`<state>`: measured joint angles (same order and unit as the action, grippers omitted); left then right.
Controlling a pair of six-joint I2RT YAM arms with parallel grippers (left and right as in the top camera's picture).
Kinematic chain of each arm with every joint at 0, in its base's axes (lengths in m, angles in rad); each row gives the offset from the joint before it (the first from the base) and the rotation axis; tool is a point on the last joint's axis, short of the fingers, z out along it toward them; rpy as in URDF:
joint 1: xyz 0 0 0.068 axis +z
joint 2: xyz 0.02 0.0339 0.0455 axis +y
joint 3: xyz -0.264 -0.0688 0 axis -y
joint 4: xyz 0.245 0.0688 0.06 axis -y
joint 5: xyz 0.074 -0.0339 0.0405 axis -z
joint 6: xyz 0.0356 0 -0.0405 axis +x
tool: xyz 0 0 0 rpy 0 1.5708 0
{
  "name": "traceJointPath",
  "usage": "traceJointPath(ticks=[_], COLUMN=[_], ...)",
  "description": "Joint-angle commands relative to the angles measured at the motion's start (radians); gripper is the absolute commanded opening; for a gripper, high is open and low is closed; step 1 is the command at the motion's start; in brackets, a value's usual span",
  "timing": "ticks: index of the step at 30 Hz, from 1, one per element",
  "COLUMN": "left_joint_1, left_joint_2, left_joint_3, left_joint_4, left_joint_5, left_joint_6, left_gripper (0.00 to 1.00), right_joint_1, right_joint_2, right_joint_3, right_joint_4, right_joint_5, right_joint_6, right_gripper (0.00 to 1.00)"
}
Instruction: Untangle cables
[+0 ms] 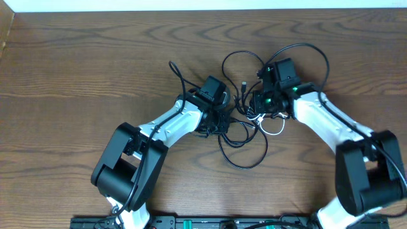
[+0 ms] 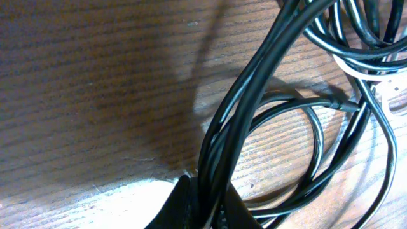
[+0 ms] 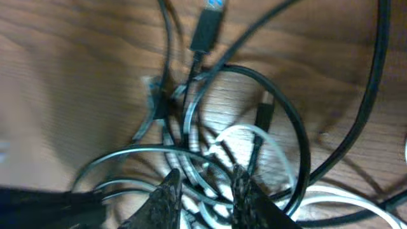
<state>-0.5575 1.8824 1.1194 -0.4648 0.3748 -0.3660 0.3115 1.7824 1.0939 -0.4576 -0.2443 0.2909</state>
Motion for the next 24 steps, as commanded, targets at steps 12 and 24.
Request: traceJointPath(ticks=[12, 24], left_joint_1=[0.000, 0.000], left_joint_2=[-0.015, -0.015], left_joint_3=[-0.003, -0.003], left_joint_4=[-0.021, -0.021], left_joint_5=[-0.029, -0.029], left_joint_6=[0.010, 0.010], left_gripper=[0.07, 0.07], right_joint_1=[0.002, 0.003], right_joint_2=[0.049, 0.062], right_joint_3=[-0.003, -0.005], right_joint_4=[0.090, -0.008], right_joint_5=[0.193, 0.182], right_joint_6=[-0.046, -0.045], right_gripper=[0.28, 0.33])
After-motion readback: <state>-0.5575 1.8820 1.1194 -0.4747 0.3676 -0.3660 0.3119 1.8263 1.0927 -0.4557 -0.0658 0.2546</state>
